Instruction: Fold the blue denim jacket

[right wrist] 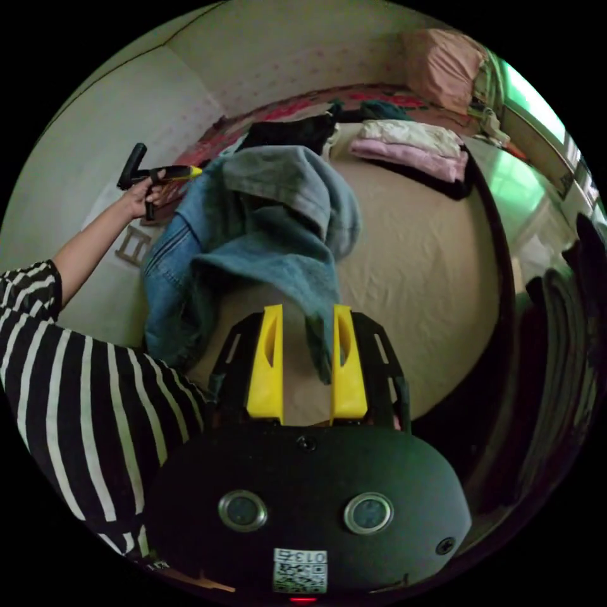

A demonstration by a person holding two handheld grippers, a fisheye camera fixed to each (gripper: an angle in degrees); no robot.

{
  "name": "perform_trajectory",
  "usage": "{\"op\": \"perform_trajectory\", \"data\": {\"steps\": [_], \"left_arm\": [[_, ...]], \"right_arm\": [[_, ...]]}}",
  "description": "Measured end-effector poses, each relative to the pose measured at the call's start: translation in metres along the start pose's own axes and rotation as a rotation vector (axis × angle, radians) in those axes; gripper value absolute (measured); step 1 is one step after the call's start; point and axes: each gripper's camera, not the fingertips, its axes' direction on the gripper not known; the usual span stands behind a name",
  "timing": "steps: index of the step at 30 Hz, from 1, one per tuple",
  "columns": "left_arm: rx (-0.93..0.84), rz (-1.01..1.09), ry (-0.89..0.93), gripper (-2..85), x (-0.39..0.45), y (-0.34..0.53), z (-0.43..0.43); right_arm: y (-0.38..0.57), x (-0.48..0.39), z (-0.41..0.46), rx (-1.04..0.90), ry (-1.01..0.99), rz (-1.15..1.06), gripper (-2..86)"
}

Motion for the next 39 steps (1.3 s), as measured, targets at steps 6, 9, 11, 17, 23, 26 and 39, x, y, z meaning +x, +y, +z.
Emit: {"op": "perform_trajectory", "data": {"steps": [6,9,11,17,23,26,39], "left_arm": [[0.107,0.322,0.065,15.4,0.072,0.054,-0.028],[-0.045,0.490,0.115,17.3,0.134,0.086,0.024],[-0.109,0.572,0.083,18.1,0.163,0.104,0.056],[-0.240,0.695,-0.355,14.9,0.186,0.125,0.115],[-0.322,0.531,-0.164,0.9,0.128,0.112,0.108],[-0.096,0.274,0.040,0.1,0.066,0.109,0.041],[0.852,-0.400,0.291,-0.3,-0.206,0.354,-0.171]], "right_arm": [[-0.022,-0.020,0.018,-0.029,0.133,-0.208,11.4],[-0.038,-0.018,0.048,-0.115,0.308,-0.261,2.8],[-0.050,-0.011,0.054,-0.152,0.381,-0.221,1.1],[-0.065,-0.043,-0.042,0.276,0.160,-0.436,0.6],[-0.084,-0.024,-0.062,0.301,0.139,-0.361,6.5],[-0.080,-0.009,-0.046,0.182,0.051,-0.364,8.3],[-0.131,0.060,0.060,0.029,-0.213,0.012,15.6]]}}
